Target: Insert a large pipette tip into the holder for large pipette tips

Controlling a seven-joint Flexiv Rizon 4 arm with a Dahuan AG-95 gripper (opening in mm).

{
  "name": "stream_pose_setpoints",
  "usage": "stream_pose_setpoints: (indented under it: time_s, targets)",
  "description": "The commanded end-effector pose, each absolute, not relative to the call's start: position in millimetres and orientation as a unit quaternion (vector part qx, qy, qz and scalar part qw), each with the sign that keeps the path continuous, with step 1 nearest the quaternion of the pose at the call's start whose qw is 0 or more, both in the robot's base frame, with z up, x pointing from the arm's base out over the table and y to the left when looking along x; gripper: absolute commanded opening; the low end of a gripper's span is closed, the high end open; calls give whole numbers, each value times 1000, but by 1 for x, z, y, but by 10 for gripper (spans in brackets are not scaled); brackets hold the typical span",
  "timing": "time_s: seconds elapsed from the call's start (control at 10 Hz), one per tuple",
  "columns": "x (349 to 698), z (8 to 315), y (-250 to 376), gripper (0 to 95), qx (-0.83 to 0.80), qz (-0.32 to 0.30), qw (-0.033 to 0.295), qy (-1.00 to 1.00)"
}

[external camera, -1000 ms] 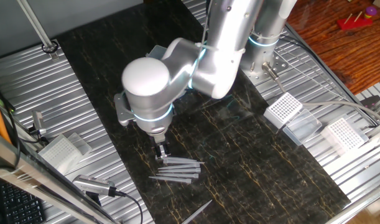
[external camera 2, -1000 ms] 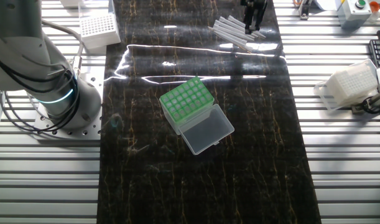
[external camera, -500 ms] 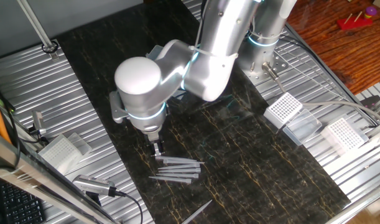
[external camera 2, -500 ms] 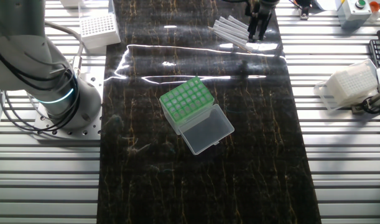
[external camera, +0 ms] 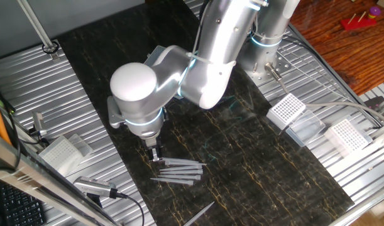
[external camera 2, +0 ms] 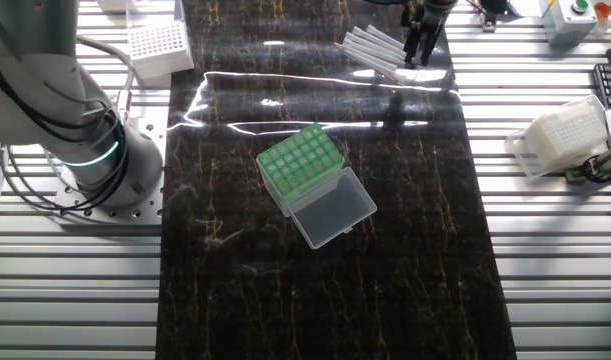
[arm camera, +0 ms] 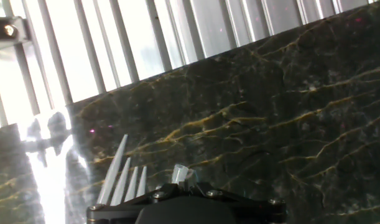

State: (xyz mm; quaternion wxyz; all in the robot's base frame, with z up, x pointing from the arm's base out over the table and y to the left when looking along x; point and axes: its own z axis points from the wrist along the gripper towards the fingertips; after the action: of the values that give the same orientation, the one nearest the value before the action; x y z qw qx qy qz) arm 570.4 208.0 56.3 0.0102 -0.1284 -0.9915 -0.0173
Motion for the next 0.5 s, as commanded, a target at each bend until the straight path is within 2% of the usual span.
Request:
stream_pose_setpoints:
  time_s: [0.1,0.5]
  targets:
    - [574,54,210,0,-129,-18,9,-992]
    - [576,46,211,0,-129,-21,6,-991]
